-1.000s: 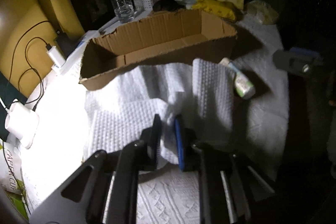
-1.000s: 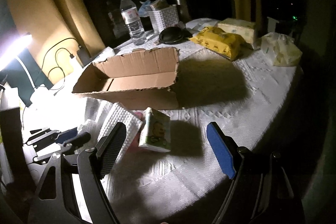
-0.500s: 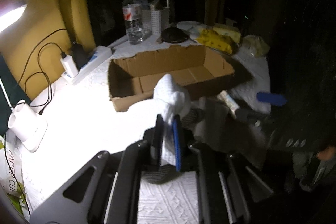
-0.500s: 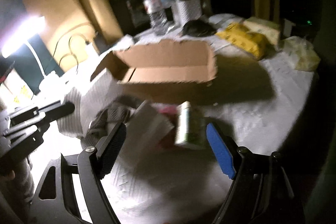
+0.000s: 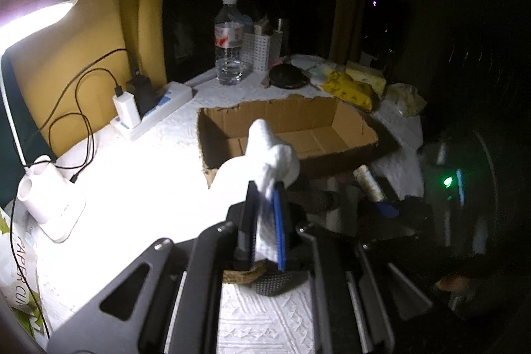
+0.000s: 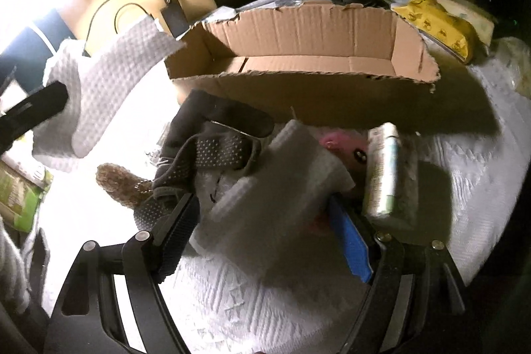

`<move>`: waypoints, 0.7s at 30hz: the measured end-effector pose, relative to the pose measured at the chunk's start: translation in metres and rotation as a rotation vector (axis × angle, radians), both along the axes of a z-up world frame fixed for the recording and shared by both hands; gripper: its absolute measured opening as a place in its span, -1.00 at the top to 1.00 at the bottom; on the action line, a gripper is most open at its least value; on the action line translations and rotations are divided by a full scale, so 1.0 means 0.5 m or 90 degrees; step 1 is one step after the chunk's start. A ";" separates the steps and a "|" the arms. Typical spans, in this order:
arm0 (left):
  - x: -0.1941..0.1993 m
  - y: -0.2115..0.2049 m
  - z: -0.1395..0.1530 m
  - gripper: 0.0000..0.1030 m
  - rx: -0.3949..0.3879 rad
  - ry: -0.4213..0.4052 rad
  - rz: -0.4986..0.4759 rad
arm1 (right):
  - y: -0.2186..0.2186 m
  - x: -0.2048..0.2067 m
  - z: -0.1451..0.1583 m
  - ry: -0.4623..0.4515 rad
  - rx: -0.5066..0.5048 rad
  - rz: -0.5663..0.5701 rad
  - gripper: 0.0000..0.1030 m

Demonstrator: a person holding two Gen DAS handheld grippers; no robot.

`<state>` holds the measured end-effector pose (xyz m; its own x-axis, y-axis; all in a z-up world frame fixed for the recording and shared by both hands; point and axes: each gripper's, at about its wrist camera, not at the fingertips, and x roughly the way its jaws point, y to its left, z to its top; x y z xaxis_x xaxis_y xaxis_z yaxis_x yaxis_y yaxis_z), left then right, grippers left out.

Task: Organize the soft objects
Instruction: 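Grasp the white paper towel with the left gripper while the right gripper grasps its other end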

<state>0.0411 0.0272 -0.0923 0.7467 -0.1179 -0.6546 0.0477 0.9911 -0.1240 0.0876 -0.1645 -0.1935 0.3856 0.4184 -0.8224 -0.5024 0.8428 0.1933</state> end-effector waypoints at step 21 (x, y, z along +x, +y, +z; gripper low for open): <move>0.012 -0.024 0.046 0.84 -0.008 -0.032 -0.013 | -0.066 -0.026 0.064 -0.042 0.047 0.015 0.72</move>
<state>0.0471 0.0153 -0.0692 0.7764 -0.1416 -0.6142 0.0743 0.9882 -0.1339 0.0745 -0.1973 -0.1616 0.4274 0.4864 -0.7621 -0.5361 0.8151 0.2196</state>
